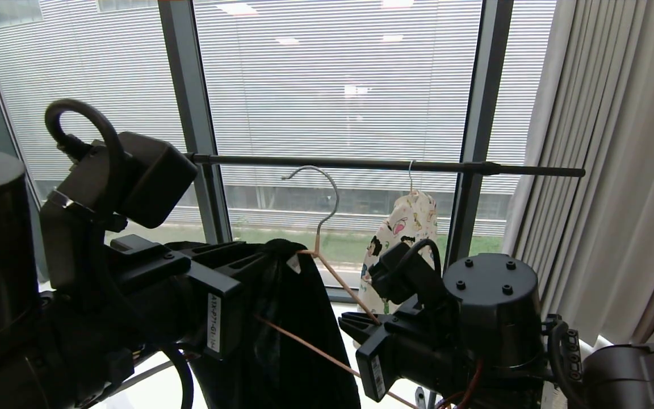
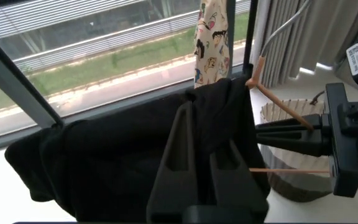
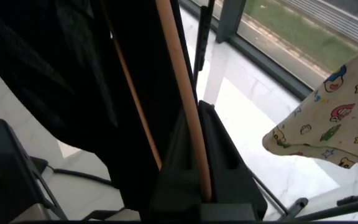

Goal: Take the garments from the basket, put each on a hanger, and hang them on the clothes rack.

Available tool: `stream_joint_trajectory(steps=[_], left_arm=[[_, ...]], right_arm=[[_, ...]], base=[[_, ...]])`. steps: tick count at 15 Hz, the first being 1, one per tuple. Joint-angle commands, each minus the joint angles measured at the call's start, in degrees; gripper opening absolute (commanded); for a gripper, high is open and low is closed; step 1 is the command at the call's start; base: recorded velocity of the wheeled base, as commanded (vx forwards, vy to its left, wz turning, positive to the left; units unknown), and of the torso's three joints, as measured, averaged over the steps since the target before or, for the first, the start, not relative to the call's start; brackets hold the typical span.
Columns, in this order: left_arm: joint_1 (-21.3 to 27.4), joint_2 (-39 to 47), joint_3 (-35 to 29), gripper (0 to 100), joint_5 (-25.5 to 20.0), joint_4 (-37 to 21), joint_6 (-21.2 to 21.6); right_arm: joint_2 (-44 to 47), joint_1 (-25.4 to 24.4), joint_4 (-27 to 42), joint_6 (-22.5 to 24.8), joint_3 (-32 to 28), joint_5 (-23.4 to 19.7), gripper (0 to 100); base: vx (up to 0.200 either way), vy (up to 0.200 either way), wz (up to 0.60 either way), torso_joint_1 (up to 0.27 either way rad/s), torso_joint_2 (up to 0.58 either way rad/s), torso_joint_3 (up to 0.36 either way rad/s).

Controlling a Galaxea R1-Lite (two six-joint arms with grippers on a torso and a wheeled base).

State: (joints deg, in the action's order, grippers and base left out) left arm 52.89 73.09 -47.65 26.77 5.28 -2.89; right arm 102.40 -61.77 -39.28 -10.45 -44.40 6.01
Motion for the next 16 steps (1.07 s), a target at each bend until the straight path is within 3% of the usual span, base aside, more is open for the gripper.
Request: stream_joint_trajectory(steps=[1,4,5,7,9,11,13,16], left_arm=[[0.02,-0.50,-0.07,100,0.04,-0.01,-0.01],[-0.16,-4.54,1.60,100,0.12,-0.18,0.52],[-0.60,-6.47,3.00,100,0.04,-0.27,2.71],[-5.70,-10.60,6.26,100,-2.86,-0.27,11.50],[-12.38,-15.09,8.37,100,-18.16,-0.27,18.45],[-16.42,-15.17,9.07,100,-28.70,-0.18,21.43],[-16.24,-14.82,10.65,100,-34.33,-0.18,21.79],[-14.31,-15.26,16.36,100,-40.13,-0.18,25.65]], right_arm=[[-1.06,-0.02,-0.62,0.43,-0.07,0.05,0],[-3.17,1.30,-2.12,3.86,0.28,0.14,0],[-3.52,1.83,-2.65,4.82,0.36,0.14,0],[-4.84,3.23,-2.65,8.07,2.65,-0.12,0],[-7.57,3.85,-2.82,10.18,8.19,-1.97,0],[-10.20,3.76,-3.70,13.44,13.11,-5.31,0],[-11.79,3.76,-4.14,17.65,15.57,-8.82,0],[-12.58,3.59,-4.14,22.66,16.19,-12.07,0]], base=[[0.000,0.000,0.00,0.000,0.00,0.000],[0.000,0.000,0.00,0.000,0.00,0.000],[0.000,0.000,0.00,0.000,0.00,0.000],[0.000,0.000,0.00,0.000,0.00,0.000],[0.000,0.000,0.00,0.000,0.00,0.000],[0.000,0.000,0.00,0.000,0.00,0.000],[0.000,0.000,0.00,0.000,0.00,0.000],[0.000,0.000,0.00,0.000,0.00,0.000]])
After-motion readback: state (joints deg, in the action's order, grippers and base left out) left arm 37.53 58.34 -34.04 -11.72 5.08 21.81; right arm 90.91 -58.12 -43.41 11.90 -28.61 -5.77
